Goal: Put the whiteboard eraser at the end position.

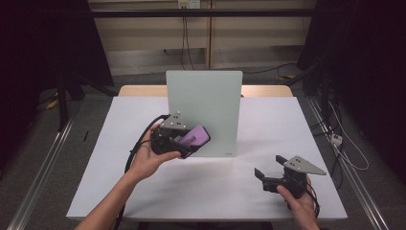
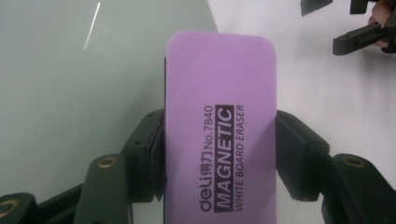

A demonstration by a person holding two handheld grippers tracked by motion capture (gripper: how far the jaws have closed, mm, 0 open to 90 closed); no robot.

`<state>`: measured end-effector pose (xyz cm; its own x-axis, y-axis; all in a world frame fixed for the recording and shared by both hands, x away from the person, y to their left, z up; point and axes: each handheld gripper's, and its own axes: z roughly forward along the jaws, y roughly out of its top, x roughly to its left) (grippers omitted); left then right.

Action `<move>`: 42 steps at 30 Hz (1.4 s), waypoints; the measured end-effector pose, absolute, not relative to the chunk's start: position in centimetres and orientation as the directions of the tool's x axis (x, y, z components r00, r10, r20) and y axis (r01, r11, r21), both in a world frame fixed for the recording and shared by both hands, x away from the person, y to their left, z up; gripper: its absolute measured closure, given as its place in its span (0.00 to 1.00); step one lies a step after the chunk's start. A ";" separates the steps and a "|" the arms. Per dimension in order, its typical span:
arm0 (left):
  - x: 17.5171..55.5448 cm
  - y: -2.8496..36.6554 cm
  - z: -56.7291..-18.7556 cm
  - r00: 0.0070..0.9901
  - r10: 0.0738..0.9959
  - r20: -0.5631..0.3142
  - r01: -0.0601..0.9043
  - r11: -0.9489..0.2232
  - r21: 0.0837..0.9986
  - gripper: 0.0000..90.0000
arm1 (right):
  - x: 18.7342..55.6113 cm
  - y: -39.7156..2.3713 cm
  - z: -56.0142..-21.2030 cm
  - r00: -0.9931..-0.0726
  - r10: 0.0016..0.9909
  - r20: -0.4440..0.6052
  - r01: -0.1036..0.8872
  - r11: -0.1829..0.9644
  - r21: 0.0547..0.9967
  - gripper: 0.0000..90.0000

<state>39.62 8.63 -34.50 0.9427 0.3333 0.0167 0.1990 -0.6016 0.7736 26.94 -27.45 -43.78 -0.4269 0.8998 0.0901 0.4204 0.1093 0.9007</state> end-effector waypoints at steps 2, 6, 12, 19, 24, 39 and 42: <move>39.5 8.5 -34.4 0.940 0.339 0.023 0.200 -0.608 0.769 0.45 | 27.0 -27.4 -43.8 -0.436 0.896 0.084 0.420 0.120 0.900 0.06; 39.0 7.8 -34.6 0.947 0.318 0.034 0.192 -0.649 0.736 0.45 | 26.9 -27.3 -43.8 -0.442 0.892 0.092 0.417 0.114 0.902 0.06; 38.6 7.3 -35.6 0.962 0.272 0.017 0.186 -0.699 0.691 0.45 | 27.3 -27.4 -43.9 -0.441 0.892 0.098 0.424 0.111 0.899 0.06; 38.2 7.4 -36.5 0.969 0.245 0.029 0.170 -0.749 0.640 0.45 | 27.3 -27.2 -43.8 -0.445 0.890 0.096 0.422 0.114 0.899 0.06; 38.0 7.0 -37.2 0.971 0.237 0.024 0.172 -0.767 0.618 0.45 | 27.3 -27.1 -43.8 -0.450 0.888 0.098 0.420 0.114 0.900 0.06; 38.0 4.0 -40.5 0.986 0.163 -0.020 0.149 -0.838 0.525 0.45 | 27.8 -26.9 -43.8 -0.466 0.879 0.103 0.417 0.115 0.902 0.06; 37.8 3.1 -41.0 0.988 0.150 -0.026 0.141 -0.842 0.520 0.45 | 27.8 -26.9 -43.8 -0.467 0.879 0.098 0.416 0.121 0.901 0.06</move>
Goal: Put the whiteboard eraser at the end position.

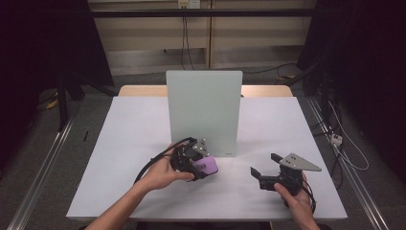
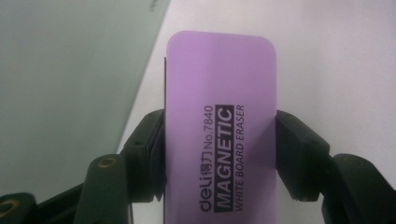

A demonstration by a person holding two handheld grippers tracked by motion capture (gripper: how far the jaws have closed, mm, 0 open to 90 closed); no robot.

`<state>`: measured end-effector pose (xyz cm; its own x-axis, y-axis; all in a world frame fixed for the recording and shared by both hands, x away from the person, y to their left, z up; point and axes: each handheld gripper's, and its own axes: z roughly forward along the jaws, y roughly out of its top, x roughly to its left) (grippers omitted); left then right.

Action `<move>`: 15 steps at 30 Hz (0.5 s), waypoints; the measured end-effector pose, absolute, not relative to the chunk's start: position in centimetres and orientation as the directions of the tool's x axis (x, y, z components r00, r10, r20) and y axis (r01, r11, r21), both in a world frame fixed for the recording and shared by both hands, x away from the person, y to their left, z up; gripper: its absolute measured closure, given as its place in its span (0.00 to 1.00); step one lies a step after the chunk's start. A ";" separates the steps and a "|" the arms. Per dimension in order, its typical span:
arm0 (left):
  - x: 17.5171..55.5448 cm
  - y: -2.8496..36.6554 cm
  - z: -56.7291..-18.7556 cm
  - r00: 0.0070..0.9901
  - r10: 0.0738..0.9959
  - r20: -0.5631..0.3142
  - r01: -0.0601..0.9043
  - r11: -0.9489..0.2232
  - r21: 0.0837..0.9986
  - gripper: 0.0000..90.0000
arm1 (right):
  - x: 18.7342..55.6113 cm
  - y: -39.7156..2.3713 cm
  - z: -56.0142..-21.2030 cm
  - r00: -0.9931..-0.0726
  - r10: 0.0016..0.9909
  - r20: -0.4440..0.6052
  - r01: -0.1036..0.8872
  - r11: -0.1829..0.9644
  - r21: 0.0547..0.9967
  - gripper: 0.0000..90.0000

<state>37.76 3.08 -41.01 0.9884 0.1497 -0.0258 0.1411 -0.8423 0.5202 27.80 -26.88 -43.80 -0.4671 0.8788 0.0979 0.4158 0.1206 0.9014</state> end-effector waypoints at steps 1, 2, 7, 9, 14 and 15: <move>37.7 2.8 -41.2 0.990 0.139 -0.032 0.135 -0.843 0.521 0.45 | 27.8 -26.9 -43.8 -0.467 0.879 0.096 0.416 0.122 0.901 0.06; 37.5 2.5 -41.3 0.991 0.128 -0.024 0.122 -0.851 0.510 0.45 | 27.8 -26.9 -43.8 -0.466 0.879 0.096 0.417 0.122 0.901 0.06; 37.8 1.7 -41.4 0.998 0.070 0.008 0.059 -0.891 0.450 0.45 | 27.8 -26.9 -43.8 -0.468 0.878 0.099 0.416 0.120 0.902 0.06; 37.9 1.6 -41.7 0.996 0.091 -0.012 0.086 -0.882 0.464 0.45 | 27.8 -26.9 -43.8 -0.471 0.877 0.098 0.415 0.122 0.902 0.06; 38.1 1.4 -42.1 0.996 0.092 -0.013 0.088 -0.884 0.459 0.45 | 27.9 -26.9 -43.9 -0.470 0.876 0.110 0.422 0.113 0.900 0.06; 37.9 1.4 -42.4 0.991 0.129 -0.039 0.132 -0.861 0.491 0.45 | 27.9 -26.9 -43.9 -0.470 0.876 0.109 0.421 0.113 0.900 0.06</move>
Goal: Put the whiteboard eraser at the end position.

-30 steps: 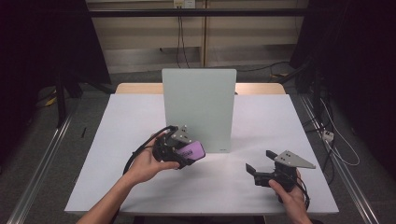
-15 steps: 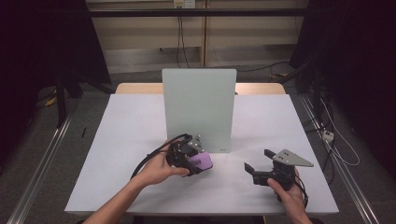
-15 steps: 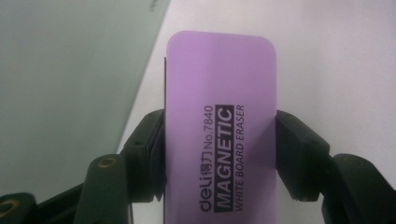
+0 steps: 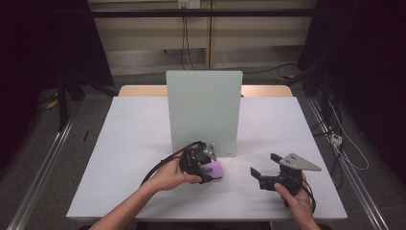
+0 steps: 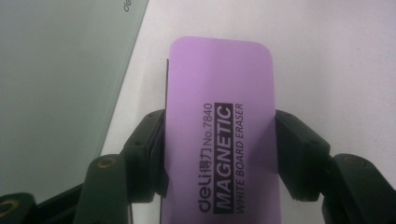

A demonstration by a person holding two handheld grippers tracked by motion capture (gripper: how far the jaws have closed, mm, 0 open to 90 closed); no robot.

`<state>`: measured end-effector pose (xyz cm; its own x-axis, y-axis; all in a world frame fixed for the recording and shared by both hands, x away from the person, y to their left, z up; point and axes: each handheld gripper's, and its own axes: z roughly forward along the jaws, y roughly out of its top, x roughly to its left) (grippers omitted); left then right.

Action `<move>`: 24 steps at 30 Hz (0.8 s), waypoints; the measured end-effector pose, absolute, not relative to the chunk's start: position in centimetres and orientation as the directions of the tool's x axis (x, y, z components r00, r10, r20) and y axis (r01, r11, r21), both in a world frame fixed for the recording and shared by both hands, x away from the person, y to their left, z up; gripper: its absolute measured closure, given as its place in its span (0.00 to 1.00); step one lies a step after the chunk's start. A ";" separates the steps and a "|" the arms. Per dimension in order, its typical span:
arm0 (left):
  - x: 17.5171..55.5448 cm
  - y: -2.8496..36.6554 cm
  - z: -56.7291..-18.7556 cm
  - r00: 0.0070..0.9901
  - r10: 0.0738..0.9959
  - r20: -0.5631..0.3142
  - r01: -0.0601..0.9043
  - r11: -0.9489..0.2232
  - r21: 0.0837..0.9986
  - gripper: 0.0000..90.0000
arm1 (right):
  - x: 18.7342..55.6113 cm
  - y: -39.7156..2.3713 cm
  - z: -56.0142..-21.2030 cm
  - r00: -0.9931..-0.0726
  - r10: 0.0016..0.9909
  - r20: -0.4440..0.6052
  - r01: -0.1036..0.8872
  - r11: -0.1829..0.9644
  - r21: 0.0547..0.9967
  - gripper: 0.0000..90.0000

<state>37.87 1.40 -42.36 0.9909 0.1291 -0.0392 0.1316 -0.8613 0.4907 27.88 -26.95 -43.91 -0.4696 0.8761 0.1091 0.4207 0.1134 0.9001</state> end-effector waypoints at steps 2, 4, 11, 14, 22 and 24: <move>38.0 1.5 -42.4 0.989 0.139 -0.053 0.146 -0.858 0.493 0.45 | 27.9 -27.0 -43.9 -0.472 0.875 0.110 0.420 0.113 0.900 0.06; 38.1 1.5 -42.5 0.988 0.143 -0.064 0.156 -0.856 0.493 0.45 | 27.9 -27.0 -44.0 -0.474 0.873 0.112 0.420 0.113 0.900 0.06; 38.1 1.6 -42.7 0.987 0.153 -0.059 0.162 -0.853 0.496 0.45 | 27.8 -27.1 -43.9 -0.474 0.873 0.114 0.419 0.109 0.902 0.06; 38.1 1.6 -42.8 0.987 0.153 -0.055 0.160 -0.855 0.494 0.45 | 27.8 -27.1 -43.9 -0.477 0.872 0.112 0.418 0.113 0.902 0.06; 37.7 1.5 -42.7 0.991 0.134 -0.028 0.130 -0.858 0.496 0.35 | 27.9 -27.1 -43.9 -0.474 0.873 0.112 0.419 0.112 0.901 0.06; 37.6 1.5 -42.8 0.990 0.141 -0.024 0.133 -0.846 0.516 0.29 | 27.9 -27.1 -43.9 -0.471 0.875 0.111 0.423 0.114 0.899 0.07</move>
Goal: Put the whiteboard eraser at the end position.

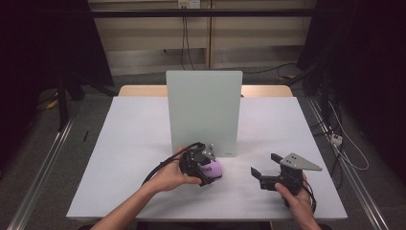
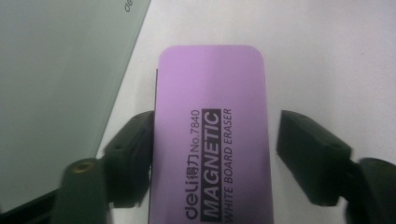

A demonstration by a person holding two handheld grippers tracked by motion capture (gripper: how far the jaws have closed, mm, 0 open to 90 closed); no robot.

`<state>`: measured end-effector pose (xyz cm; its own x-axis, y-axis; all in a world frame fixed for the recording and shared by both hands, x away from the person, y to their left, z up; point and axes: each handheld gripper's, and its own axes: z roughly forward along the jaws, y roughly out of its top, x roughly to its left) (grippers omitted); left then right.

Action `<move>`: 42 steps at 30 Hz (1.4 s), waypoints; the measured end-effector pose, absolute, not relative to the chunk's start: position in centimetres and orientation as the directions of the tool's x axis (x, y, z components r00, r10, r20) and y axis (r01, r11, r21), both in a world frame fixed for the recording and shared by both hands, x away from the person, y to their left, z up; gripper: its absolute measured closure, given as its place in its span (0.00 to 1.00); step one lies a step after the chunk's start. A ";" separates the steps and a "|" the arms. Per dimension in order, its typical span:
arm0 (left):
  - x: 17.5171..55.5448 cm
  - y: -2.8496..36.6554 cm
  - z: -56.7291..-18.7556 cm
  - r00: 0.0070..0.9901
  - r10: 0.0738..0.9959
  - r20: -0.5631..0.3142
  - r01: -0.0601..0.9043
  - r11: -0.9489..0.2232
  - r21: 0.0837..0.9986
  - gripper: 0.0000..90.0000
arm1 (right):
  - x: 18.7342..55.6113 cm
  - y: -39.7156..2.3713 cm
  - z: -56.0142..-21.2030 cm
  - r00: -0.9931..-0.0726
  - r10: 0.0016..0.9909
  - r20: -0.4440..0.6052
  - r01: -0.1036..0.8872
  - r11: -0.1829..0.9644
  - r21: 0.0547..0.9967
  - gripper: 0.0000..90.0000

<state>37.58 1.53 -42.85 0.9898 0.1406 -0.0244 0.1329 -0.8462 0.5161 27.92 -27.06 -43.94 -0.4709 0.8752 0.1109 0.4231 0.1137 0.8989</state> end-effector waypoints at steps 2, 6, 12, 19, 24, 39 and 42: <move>37.5 1.6 -42.8 0.987 0.158 -0.016 0.142 -0.833 0.535 0.24 | 27.9 -27.0 -43.9 -0.471 0.875 0.109 0.423 0.115 0.899 0.07; 37.2 2.1 -42.1 0.982 0.188 0.001 0.153 -0.803 0.576 0.07 | 27.8 -27.0 -43.9 -0.468 0.877 0.105 0.422 0.117 0.899 0.07; 37.0 3.4 -40.8 0.969 0.245 0.007 0.182 -0.735 0.653 0.08 | 27.6 -26.9 -43.8 -0.468 0.879 0.096 0.417 0.124 0.901 0.06; 37.8 4.9 -39.7 0.953 0.304 -0.018 0.230 -0.678 0.698 0.07 | 27.7 -26.9 -43.8 -0.466 0.879 0.096 0.419 0.124 0.900 0.06; 38.0 6.0 -39.0 0.931 0.360 -0.055 0.281 -0.613 0.739 0.07 | 27.7 -27.0 -43.8 -0.459 0.883 0.099 0.420 0.117 0.900 0.07; 36.9 9.2 -38.3 0.854 0.520 0.009 0.302 -0.510 0.806 0.07 | 27.6 -27.0 -43.9 -0.453 0.886 0.097 0.423 0.118 0.898 0.06; 36.6 9.8 -38.1 0.850 0.527 0.017 0.298 -0.506 0.809 0.07 | 27.6 -26.9 -43.8 -0.454 0.886 0.098 0.425 0.118 0.898 0.06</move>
<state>36.58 9.84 -38.09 0.8499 0.5267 0.0169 0.2976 -0.5063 0.8094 27.56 -26.91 -43.85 -0.4539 0.8856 0.0984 0.4246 0.1179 0.8977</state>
